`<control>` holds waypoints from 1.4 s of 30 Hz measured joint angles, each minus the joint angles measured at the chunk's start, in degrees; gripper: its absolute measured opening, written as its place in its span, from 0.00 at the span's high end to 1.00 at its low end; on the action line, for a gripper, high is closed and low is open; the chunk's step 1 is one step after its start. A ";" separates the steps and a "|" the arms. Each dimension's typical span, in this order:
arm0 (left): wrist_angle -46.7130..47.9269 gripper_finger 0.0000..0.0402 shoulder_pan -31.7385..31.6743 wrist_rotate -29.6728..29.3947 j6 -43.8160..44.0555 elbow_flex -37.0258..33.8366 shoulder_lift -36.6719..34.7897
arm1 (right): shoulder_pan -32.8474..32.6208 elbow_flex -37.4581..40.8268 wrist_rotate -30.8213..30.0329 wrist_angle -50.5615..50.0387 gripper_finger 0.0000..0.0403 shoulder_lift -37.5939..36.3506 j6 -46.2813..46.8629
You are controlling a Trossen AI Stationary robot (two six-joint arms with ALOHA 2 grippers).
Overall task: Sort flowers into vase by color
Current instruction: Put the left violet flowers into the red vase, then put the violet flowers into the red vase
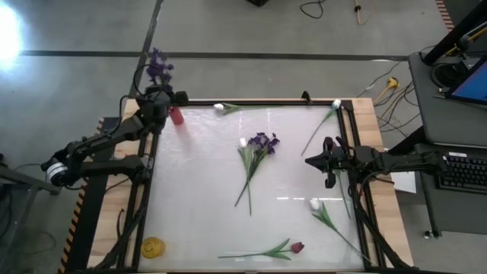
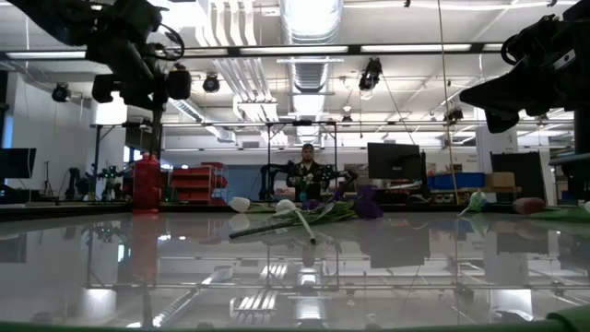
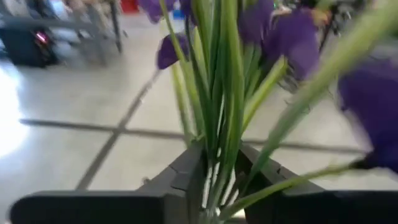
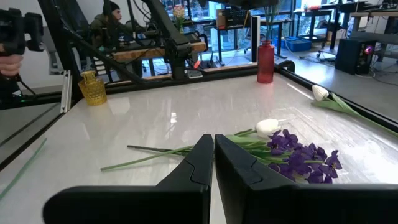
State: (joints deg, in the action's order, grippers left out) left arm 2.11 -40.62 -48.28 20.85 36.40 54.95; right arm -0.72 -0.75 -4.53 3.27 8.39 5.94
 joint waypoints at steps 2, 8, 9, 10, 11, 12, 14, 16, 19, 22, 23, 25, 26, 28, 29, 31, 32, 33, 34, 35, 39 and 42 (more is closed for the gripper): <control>6.91 0.77 0.00 3.00 2.53 2.75 -0.01 | -0.01 0.00 0.01 0.00 0.98 0.01 0.00; 32.43 0.68 0.02 7.32 10.67 12.63 0.58 | 0.01 0.00 -0.01 0.00 0.98 -0.01 0.00; 36.14 0.67 0.02 7.31 11.63 14.24 0.75 | 0.00 0.00 0.00 0.00 0.98 0.00 -0.01; 39.34 0.66 0.02 7.33 12.37 15.79 0.92 | 0.00 0.00 -0.01 0.00 0.98 -0.01 -0.01; 42.16 0.65 0.02 7.32 12.85 17.21 1.12 | 0.01 0.00 0.02 0.00 0.98 0.01 0.00; 44.55 0.64 0.04 7.39 12.98 18.50 1.34 | 0.00 0.00 0.01 0.00 0.98 0.01 -0.01; 48.23 0.62 0.07 8.83 13.11 20.88 1.83 | 0.01 0.00 0.02 0.00 0.98 0.01 0.02; 50.86 0.59 0.07 11.31 12.95 22.85 2.25 | 0.00 0.00 0.02 0.00 0.98 0.01 -0.01; 54.70 0.55 0.07 17.14 12.69 25.15 2.94 | -0.01 0.00 0.00 0.00 0.98 -0.01 0.01; 58.48 0.51 0.77 21.87 12.04 26.35 3.45 | -0.01 0.00 0.00 0.00 0.98 0.01 -0.01; 59.37 0.50 1.31 22.79 11.97 26.57 3.50 | -0.01 0.00 0.02 0.00 0.98 -0.01 -0.01; 60.63 0.48 2.53 25.19 11.86 26.71 3.41 | 0.01 0.00 0.01 -0.02 0.98 0.00 -0.01; 61.34 0.47 3.22 26.55 11.88 26.70 3.27 | 0.00 0.00 0.00 0.00 0.98 0.00 -0.01; 62.37 0.45 5.01 29.55 12.44 26.33 2.84 | -0.01 0.00 -0.01 0.00 0.98 0.01 -0.01; 63.16 0.45 6.11 30.83 12.84 25.81 2.62 | 0.01 0.00 -0.01 0.00 0.98 0.01 0.01; 64.33 0.44 8.87 32.85 13.32 24.59 2.35 | 0.01 0.00 0.00 0.00 0.98 0.00 -0.01; 64.47 0.44 10.55 33.36 13.96 23.96 2.27 | 0.01 0.00 0.00 0.00 0.98 0.01 -0.01; 64.48 0.44 12.34 33.96 14.86 23.34 2.14 | 0.00 0.00 0.01 0.00 0.98 -0.01 -0.01; 64.50 0.44 14.23 34.21 15.89 22.78 2.03 | 0.00 0.00 0.00 -0.01 0.98 0.00 -0.01; 64.48 0.44 16.09 34.20 17.08 22.30 1.96 | -0.01 0.00 0.02 0.00 0.98 0.01 -0.01; 63.67 0.44 23.19 33.42 22.85 21.11 1.97 | 0.00 0.00 0.01 0.00 0.98 0.01 0.00; 61.76 0.44 29.83 32.08 25.82 20.76 1.96 | -0.01 0.00 -0.01 0.00 0.98 0.01 -0.01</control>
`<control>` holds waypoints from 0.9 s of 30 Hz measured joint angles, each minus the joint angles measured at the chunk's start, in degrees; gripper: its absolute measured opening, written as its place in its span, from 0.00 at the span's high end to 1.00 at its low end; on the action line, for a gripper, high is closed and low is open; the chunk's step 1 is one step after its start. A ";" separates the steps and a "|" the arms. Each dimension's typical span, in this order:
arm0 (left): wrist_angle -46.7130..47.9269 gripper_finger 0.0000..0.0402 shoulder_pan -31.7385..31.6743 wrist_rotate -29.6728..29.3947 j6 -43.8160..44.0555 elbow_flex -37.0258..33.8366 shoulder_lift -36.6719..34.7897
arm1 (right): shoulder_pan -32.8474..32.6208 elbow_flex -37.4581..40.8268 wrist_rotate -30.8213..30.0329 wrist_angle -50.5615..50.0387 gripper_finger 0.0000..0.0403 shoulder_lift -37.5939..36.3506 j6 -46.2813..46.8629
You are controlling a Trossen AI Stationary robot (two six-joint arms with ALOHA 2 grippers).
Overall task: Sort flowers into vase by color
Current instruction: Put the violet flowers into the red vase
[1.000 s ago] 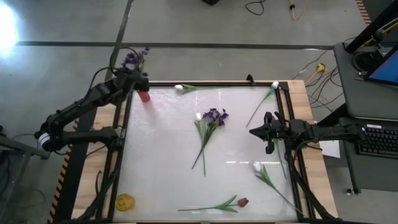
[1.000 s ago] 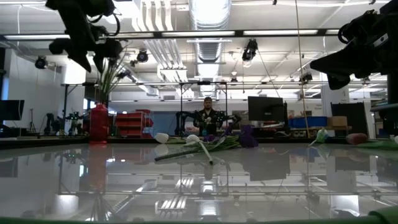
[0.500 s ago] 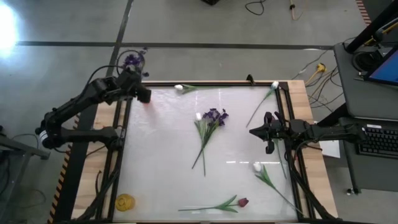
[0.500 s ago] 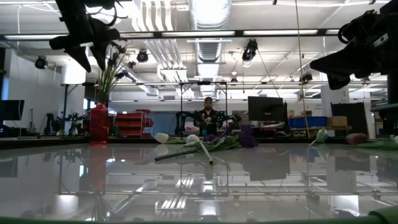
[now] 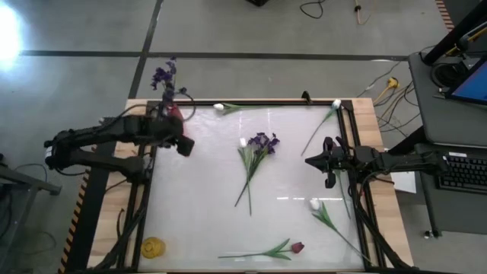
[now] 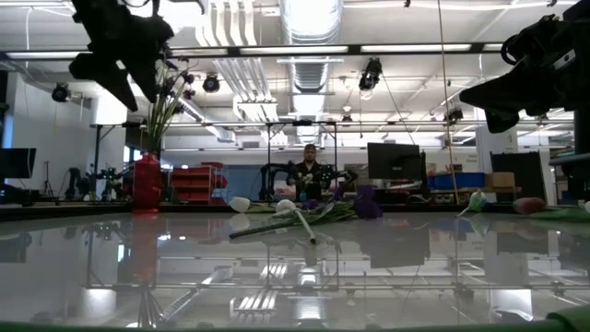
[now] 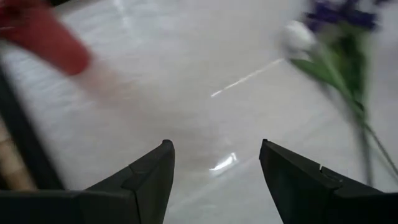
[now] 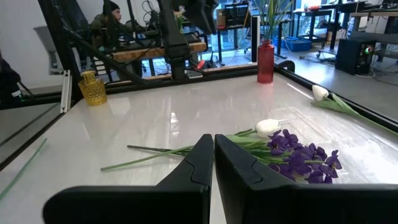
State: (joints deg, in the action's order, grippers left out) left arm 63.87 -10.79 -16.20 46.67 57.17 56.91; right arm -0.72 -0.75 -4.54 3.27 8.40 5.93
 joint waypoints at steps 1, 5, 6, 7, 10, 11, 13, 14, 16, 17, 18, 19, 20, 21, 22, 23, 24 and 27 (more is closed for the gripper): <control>-0.96 0.44 2.45 -0.40 0.52 -0.18 0.02 | 0.01 0.00 0.02 0.00 0.98 -0.02 0.00; -7.93 0.45 13.59 -2.65 0.84 -1.81 0.24 | 0.00 0.00 0.00 0.00 0.98 -0.01 0.00; -11.20 0.46 16.58 -2.94 0.78 -2.71 0.49 | 0.00 0.00 0.01 -0.01 0.98 -0.01 0.00; -14.91 0.46 19.25 -3.17 0.73 -3.79 0.85 | 0.01 0.00 0.01 -0.01 0.98 -0.01 0.00; -27.91 0.47 25.94 -5.02 0.54 -7.48 2.82 | 0.01 0.00 0.00 -0.02 0.98 -0.02 0.00; -32.44 0.47 27.81 -6.28 0.17 -8.88 3.84 | 0.00 0.00 0.02 0.00 0.98 0.00 0.00; -41.07 0.48 30.76 -8.90 -1.52 -11.41 6.83 | 0.01 0.00 0.02 0.00 0.98 0.00 0.00; -46.30 0.48 31.73 -9.61 -2.77 -12.50 8.72 | -0.01 0.00 0.00 0.00 0.98 -0.01 0.01; -54.88 0.49 32.58 -9.93 -4.90 -13.81 13.13 | 0.01 0.00 0.02 0.00 0.98 0.00 0.00; -58.53 0.49 32.62 -10.05 -5.62 -13.93 15.60 | 0.00 0.00 0.01 0.00 0.98 0.00 0.00; -62.02 0.50 32.61 -10.18 -6.37 -13.83 18.16 | 0.01 0.00 0.01 -0.01 0.98 0.00 0.01; -64.51 0.50 32.54 -10.24 -7.10 -13.38 20.86 | 0.01 0.00 0.02 0.00 0.98 0.00 0.00; -66.21 0.50 32.36 -10.39 -8.08 -12.67 23.45 | 0.01 0.00 0.00 0.00 0.98 -0.02 0.00; -67.79 0.50 32.16 -10.74 -8.81 -11.73 26.11 | 0.00 0.00 0.02 0.00 0.98 0.00 0.00; -68.96 0.50 31.95 -11.61 -9.15 -10.56 28.75 | 0.01 0.00 0.00 0.00 0.98 0.00 0.00; -69.23 0.50 31.58 -12.18 -9.30 -9.27 31.12 | 0.00 0.00 0.01 0.00 0.98 -0.02 0.00; -69.23 0.50 31.06 -12.95 -9.32 -7.72 33.52 | 0.01 0.00 0.02 0.00 0.98 -0.02 0.00; -69.25 0.50 29.46 -13.28 -10.11 -2.61 40.14 | 0.01 0.00 0.02 0.00 0.98 -0.01 0.00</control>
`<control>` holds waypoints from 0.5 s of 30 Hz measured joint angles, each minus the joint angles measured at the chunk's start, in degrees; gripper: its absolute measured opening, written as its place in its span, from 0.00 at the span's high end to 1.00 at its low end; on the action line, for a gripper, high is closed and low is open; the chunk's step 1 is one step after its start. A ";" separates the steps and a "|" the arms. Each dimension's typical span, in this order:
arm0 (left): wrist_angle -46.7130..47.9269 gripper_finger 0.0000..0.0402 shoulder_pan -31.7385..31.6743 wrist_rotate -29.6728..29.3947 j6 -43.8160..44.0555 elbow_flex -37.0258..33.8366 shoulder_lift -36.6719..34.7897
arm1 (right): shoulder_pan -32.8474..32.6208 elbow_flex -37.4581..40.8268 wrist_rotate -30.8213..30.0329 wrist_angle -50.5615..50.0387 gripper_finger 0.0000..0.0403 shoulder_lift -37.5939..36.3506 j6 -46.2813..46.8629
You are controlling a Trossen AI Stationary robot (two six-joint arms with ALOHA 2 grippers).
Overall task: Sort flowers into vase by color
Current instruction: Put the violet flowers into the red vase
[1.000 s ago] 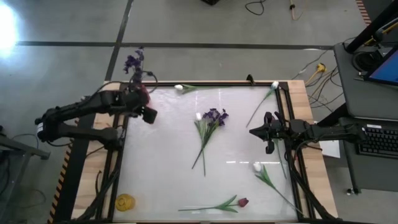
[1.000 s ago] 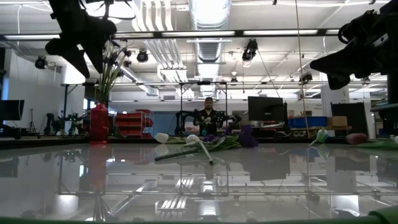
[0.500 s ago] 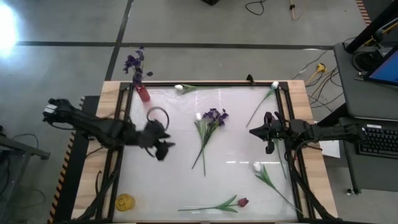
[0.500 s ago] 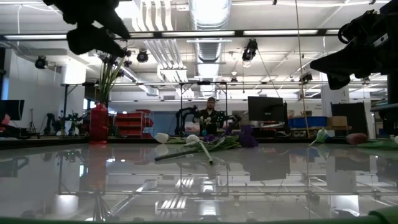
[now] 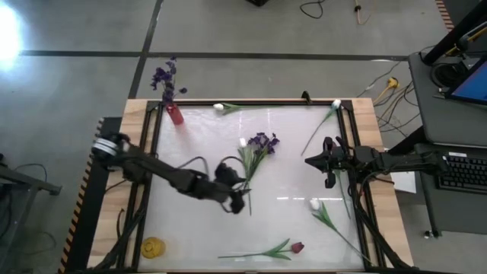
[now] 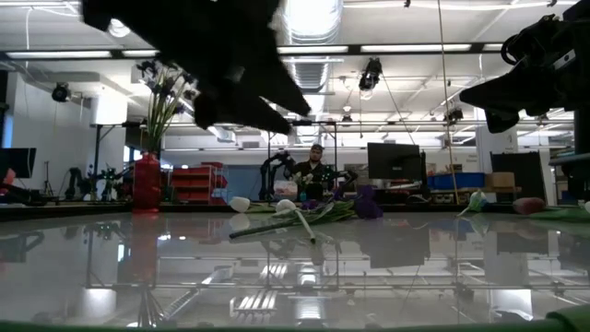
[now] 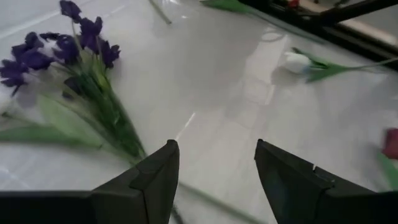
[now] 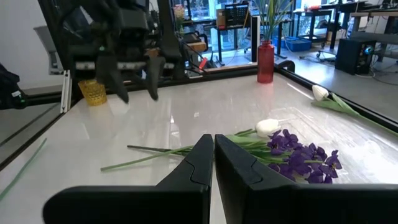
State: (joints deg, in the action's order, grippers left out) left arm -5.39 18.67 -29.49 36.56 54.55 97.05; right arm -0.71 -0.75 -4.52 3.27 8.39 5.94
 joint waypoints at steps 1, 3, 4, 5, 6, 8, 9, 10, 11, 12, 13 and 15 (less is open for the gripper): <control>0.02 0.50 -0.55 -0.04 -0.43 1.97 2.12 | -0.02 0.00 0.00 -0.01 0.98 0.01 0.00; 0.31 0.50 -1.69 -0.03 -1.19 5.86 5.77 | 0.00 0.00 0.00 0.00 0.98 0.00 0.00; 1.36 0.50 -2.39 -0.03 -1.22 8.06 7.57 | 0.00 0.00 -0.01 0.00 0.98 -0.01 0.00; 3.07 0.50 -3.15 -0.01 -0.90 10.24 9.16 | -0.02 0.00 -0.02 0.00 0.98 0.01 0.00; 5.18 0.50 -3.99 -0.05 -0.49 12.29 10.60 | -0.01 0.00 -0.02 0.00 0.98 0.01 0.00; 9.77 0.50 -5.52 -1.42 -0.21 16.29 13.68 | -0.01 0.00 0.00 0.00 0.98 -0.01 0.00; 11.43 0.50 -6.22 -2.17 0.03 18.13 15.13 | 0.00 0.00 -0.01 0.00 0.98 0.01 0.00; 13.28 0.50 -6.94 -2.96 0.83 19.96 16.60 | 0.00 0.00 -0.02 -0.01 0.98 0.01 0.00; 15.15 0.50 -7.66 -3.24 1.89 21.69 17.93 | 0.00 0.00 0.00 0.00 0.98 0.01 0.00; 16.75 0.50 -8.40 -3.50 3.05 23.33 19.21 | 0.00 0.00 0.00 0.00 0.98 -0.01 0.00; 17.78 0.50 -9.08 -3.59 3.88 24.88 20.59 | 0.00 0.00 0.00 0.00 0.98 0.01 0.00; 20.51 0.50 -10.32 -3.65 4.28 27.60 23.02 | 0.00 0.00 0.00 0.00 0.98 0.01 0.00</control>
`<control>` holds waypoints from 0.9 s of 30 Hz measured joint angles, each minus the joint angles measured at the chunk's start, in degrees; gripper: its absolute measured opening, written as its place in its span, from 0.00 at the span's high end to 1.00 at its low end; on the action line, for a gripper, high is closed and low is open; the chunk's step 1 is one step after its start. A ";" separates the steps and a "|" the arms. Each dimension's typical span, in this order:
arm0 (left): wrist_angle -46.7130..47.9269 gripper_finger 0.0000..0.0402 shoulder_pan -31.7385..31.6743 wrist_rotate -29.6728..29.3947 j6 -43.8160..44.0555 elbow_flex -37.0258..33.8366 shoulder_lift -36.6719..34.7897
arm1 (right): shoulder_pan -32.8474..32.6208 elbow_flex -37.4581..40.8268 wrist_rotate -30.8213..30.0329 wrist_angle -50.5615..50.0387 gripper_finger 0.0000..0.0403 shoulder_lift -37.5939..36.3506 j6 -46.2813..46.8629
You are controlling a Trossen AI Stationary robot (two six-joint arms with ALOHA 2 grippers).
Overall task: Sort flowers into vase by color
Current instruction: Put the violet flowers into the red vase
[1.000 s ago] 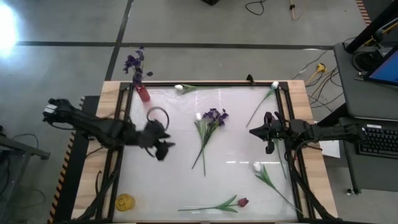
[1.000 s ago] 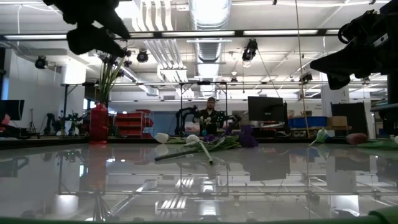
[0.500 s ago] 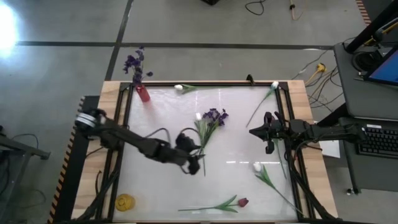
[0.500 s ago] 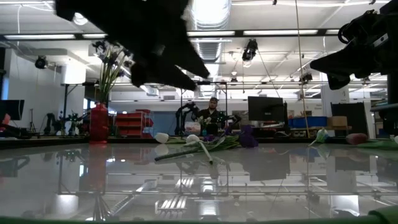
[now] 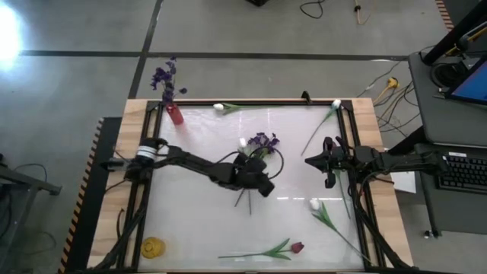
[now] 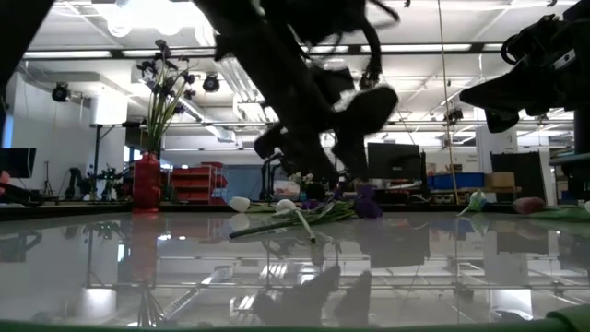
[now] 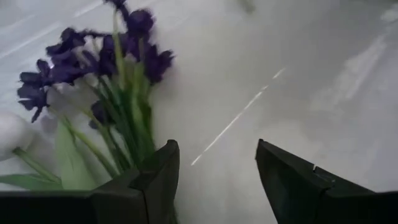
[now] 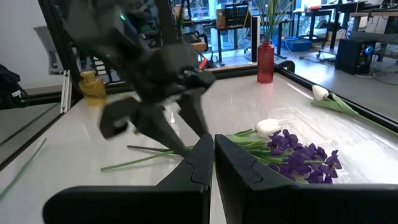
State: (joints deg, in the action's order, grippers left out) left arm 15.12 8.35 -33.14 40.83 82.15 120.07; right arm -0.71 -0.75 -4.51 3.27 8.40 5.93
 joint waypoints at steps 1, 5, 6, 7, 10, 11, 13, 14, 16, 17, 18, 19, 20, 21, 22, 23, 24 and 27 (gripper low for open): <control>1.65 0.50 -0.61 0.00 0.26 1.53 1.36 | 0.00 0.00 0.00 0.00 0.98 0.00 0.00; 13.26 0.50 -2.25 -1.71 2.55 8.43 6.06 | -0.02 0.00 -0.01 0.00 0.98 0.00 0.00; 16.45 0.50 -2.33 -2.59 3.18 10.32 7.07 | 0.00 0.00 0.00 0.00 0.98 0.00 0.00; 20.00 0.50 -2.34 -3.84 3.62 12.42 8.14 | -0.02 0.00 -0.02 0.00 0.98 -0.02 0.02; 28.29 0.50 -2.01 -6.55 3.74 18.82 11.02 | -0.01 0.00 -0.02 -0.01 0.98 0.00 0.00; 30.46 0.50 -1.98 -6.63 3.84 20.83 11.87 | -0.02 0.00 -0.01 0.00 0.98 0.00 0.01; 33.77 0.50 -1.97 -6.08 4.56 24.13 13.36 | 0.00 0.00 0.00 -0.02 0.98 0.00 0.00; 35.01 0.50 -2.05 -5.01 4.80 25.23 14.09 | -0.01 0.00 -0.02 0.00 0.98 0.00 0.00; 37.19 0.50 -2.59 -2.56 4.91 26.46 15.36 | -0.01 0.00 -0.01 0.00 0.98 0.00 0.00; 37.87 0.51 -2.95 -1.81 4.94 26.58 15.80 | -0.02 0.00 -0.01 0.00 0.98 -0.01 0.00; 38.80 0.51 -3.34 -1.46 5.13 26.54 16.02 | -0.02 0.00 -0.02 0.00 0.98 0.00 0.00; 39.35 0.51 -3.78 -1.17 5.53 26.25 16.11 | -0.02 0.00 -0.02 0.00 0.98 -0.01 0.00; 39.67 0.51 -4.26 -0.57 6.09 26.06 16.04 | -0.01 0.00 -0.01 0.00 0.98 0.00 0.00; 39.98 0.51 -4.67 0.04 6.43 25.81 15.85 | -0.01 0.00 0.00 0.00 0.98 0.00 0.00; 39.98 0.52 -5.05 0.75 6.50 25.66 15.81 | 0.00 0.00 -0.02 0.00 0.98 -0.01 0.00; 39.72 0.52 -5.34 1.36 6.53 25.64 15.80 | -0.02 0.00 -0.01 0.00 0.98 -0.01 0.00; 39.43 0.53 -5.57 1.96 6.43 25.61 15.80 | -0.02 0.00 -0.02 -0.01 0.98 0.00 0.00; 38.10 0.55 -6.26 5.34 5.88 25.48 15.76 | -0.01 0.00 -0.02 0.00 0.98 0.00 0.01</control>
State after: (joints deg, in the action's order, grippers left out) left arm 53.22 2.09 -27.80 46.71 107.63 135.83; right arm -0.72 -0.75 -4.54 3.27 8.40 5.94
